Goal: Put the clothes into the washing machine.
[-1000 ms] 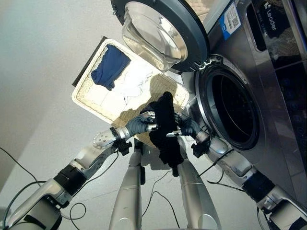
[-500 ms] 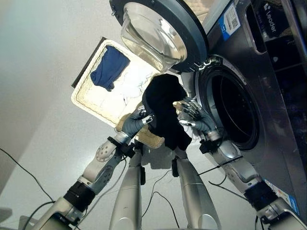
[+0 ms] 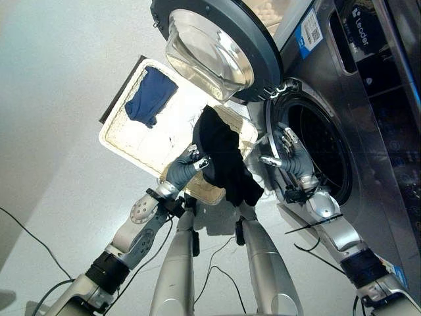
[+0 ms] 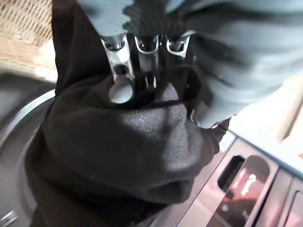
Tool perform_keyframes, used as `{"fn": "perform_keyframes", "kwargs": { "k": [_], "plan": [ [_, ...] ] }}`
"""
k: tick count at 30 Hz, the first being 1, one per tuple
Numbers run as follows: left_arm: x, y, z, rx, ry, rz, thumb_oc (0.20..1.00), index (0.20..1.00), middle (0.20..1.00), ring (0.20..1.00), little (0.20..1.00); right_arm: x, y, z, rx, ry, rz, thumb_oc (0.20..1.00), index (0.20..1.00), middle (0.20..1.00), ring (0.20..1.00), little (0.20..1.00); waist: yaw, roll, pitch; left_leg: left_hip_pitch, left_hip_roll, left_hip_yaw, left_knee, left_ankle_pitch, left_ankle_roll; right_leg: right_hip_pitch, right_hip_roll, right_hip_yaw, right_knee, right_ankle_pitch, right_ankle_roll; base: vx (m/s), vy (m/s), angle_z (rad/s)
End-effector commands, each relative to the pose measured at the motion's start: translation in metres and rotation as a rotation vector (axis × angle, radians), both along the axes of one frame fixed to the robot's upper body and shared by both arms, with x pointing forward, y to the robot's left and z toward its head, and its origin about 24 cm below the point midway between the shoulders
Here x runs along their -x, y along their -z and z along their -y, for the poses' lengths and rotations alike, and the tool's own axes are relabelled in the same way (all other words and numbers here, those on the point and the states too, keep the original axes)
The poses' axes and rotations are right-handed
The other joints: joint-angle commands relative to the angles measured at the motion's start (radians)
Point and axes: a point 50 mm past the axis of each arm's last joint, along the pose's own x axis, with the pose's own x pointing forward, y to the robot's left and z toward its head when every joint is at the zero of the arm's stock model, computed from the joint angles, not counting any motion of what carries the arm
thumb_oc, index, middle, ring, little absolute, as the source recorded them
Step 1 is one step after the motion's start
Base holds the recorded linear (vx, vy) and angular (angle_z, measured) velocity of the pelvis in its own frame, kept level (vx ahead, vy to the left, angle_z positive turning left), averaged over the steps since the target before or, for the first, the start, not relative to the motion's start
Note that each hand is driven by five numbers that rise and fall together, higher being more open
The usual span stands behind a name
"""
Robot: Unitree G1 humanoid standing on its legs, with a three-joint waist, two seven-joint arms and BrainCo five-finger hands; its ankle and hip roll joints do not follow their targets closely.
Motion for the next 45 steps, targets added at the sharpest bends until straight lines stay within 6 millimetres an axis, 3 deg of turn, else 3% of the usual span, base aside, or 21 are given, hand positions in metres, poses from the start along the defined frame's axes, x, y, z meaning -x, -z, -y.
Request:
{"fn": "perform_keyframes", "kwargs": {
  "k": [1, 5, 6, 7, 12, 13, 20, 29, 31, 32, 33, 38, 45],
  "plan": [
    [0.014, -0.036, 0.020, 0.013, 0.212, 0.129, 0.200, 0.200, 0.200, 0.200, 0.200, 0.011, -0.044, -0.007, 0.240, -0.001, 0.269, 1.000, 1.000, 1.000, 1.000, 1.000, -0.012, 0.032, -0.021, -0.047, -0.047, 0.011, 0.001, 0.069, 0.073, 0.060, 0.008, -0.048, -0.026, 0.027, 0.039, 0.00, 0.000, 0.00],
    [0.013, -0.036, 0.021, -0.016, 0.236, 0.112, 0.200, 0.200, 0.200, 0.200, 0.200, 0.010, -0.049, -0.008, 0.293, 0.001, 0.293, 1.000, 1.000, 1.000, 1.000, 1.000, -0.012, 0.033, -0.021, -0.047, -0.047, 0.012, 0.002, 0.069, 0.073, 0.059, 0.007, -0.049, -0.025, 0.027, 0.040, 0.00, 0.000, 0.00],
    [0.009, -0.036, 0.024, -0.106, 0.313, 0.070, 0.200, 0.200, 0.200, 0.200, 0.200, 0.005, -0.066, -0.016, 0.535, -0.005, 0.378, 1.000, 1.000, 1.000, 1.000, 1.000, -0.011, 0.037, -0.021, -0.045, -0.045, 0.017, -0.001, 0.069, 0.070, 0.061, 0.004, -0.051, -0.028, 0.027, 0.044, 0.00, 0.000, 0.00],
    [0.008, -0.036, 0.025, -0.131, 0.343, 0.053, 0.200, 0.200, 0.200, 0.200, 0.200, 0.003, -0.070, -0.019, 0.645, -0.011, 0.402, 1.000, 1.000, 1.000, 1.000, 1.000, -0.010, 0.039, -0.021, -0.045, -0.045, 0.018, 0.000, 0.068, 0.069, 0.061, 0.003, -0.050, -0.028, 0.026, 0.045, 0.00, 0.000, 0.00],
    [0.007, -0.036, 0.026, -0.138, 0.350, 0.052, 0.200, 0.200, 0.200, 0.200, 0.200, 0.003, -0.071, -0.020, 0.672, -0.013, 0.405, 1.000, 1.000, 1.000, 1.000, 1.000, -0.010, 0.040, -0.021, -0.046, -0.045, 0.017, 0.000, 0.068, 0.069, 0.061, 0.002, -0.050, -0.028, 0.026, 0.046, -0.01, -0.016, 0.03],
    [0.005, -0.039, 0.028, -0.195, 0.411, 0.039, 0.200, 0.200, 0.200, 0.200, 0.200, -0.003, -0.072, -0.031, 0.916, -0.081, 0.391, 1.000, 1.000, 1.000, 1.000, 1.000, -0.001, 0.036, -0.021, -0.044, -0.044, 0.015, -0.011, 0.073, 0.065, 0.063, 0.000, -0.052, -0.034, 0.026, 0.051, -0.03, -0.076, 0.01],
    [0.005, -0.047, 0.027, -0.229, 0.427, 0.067, 0.200, 0.200, 0.200, 0.200, 0.200, -0.010, -0.054, -0.034, 1.158, -0.178, 0.250, 1.000, 1.000, 1.000, 1.000, 1.000, 0.009, 0.026, -0.021, -0.043, -0.044, 0.010, -0.014, 0.077, 0.061, 0.064, 0.000, -0.061, -0.034, 0.026, 0.054, -0.01, -0.044, 0.12],
    [0.005, -0.049, 0.026, -0.234, 0.412, 0.076, 0.200, 0.200, 0.200, 0.200, 0.200, -0.008, -0.048, -0.034, 1.176, -0.216, 0.211, 1.000, 1.000, 1.000, 1.000, 1.000, 0.012, 0.020, -0.021, -0.045, -0.046, 0.007, -0.014, 0.078, 0.061, 0.063, 0.002, -0.063, -0.035, 0.027, 0.054, 0.00, -0.006, 0.02],
    [0.002, -0.051, 0.023, -0.249, 0.343, 0.101, 0.200, 0.200, 0.200, 0.200, 0.200, -0.008, -0.046, -0.032, 1.148, -0.250, 0.159, 1.000, 1.000, 1.000, 1.000, 1.000, 0.015, 0.013, -0.021, -0.043, -0.047, 0.005, -0.017, 0.081, 0.060, 0.065, 0.005, -0.065, -0.039, 0.030, 0.055, -0.01, -0.028, 0.05],
    [-0.007, -0.052, 0.009, -0.373, 0.148, 0.178, 0.200, 0.200, 0.200, 0.200, 0.200, -0.007, -0.045, -0.029, 1.039, -0.288, 0.103, 1.000, 1.000, 1.000, 1.000, 1.000, 0.021, 0.008, -0.021, -0.046, -0.048, 0.004, -0.016, 0.084, 0.058, 0.066, 0.003, -0.077, -0.043, 0.030, 0.057, 0.00, 0.000, 0.00],
    [-0.010, -0.052, 0.002, -0.419, 0.090, 0.198, 0.200, 0.200, 0.200, 0.200, 0.200, -0.005, -0.045, -0.027, 1.021, -0.295, 0.098, 1.000, 1.000, 1.000, 1.000, 1.000, 0.022, 0.007, -0.021, -0.045, -0.049, 0.004, -0.017, 0.085, 0.058, 0.068, 0.003, -0.080, -0.044, 0.030, 0.058, 0.00, 0.000, 0.00],
    [-0.016, -0.055, -0.016, -0.578, -0.044, 0.278, 0.200, 0.200, 0.200, 0.200, 0.200, -0.002, -0.047, -0.023, 0.998, -0.322, 0.067, 1.000, 1.000, 1.000, 1.000, 1.000, 0.025, 0.007, -0.021, -0.050, -0.049, 0.002, -0.013, 0.087, 0.057, 0.068, 0.001, -0.086, -0.046, 0.031, 0.060, 0.00, 0.000, 0.00],
    [-0.013, -0.065, -0.019, -0.561, -0.003, 0.305, 0.200, 0.200, 0.200, 0.200, 0.200, 0.000, -0.048, -0.022, 0.919, -0.383, 0.005, 1.000, 1.000, 1.000, 1.000, 1.000, 0.024, 0.013, -0.021, -0.044, -0.048, 0.002, -0.022, 0.092, 0.058, 0.072, 0.002, -0.085, -0.050, 0.032, 0.060, 0.00, 0.000, 0.00]
  ]
}}
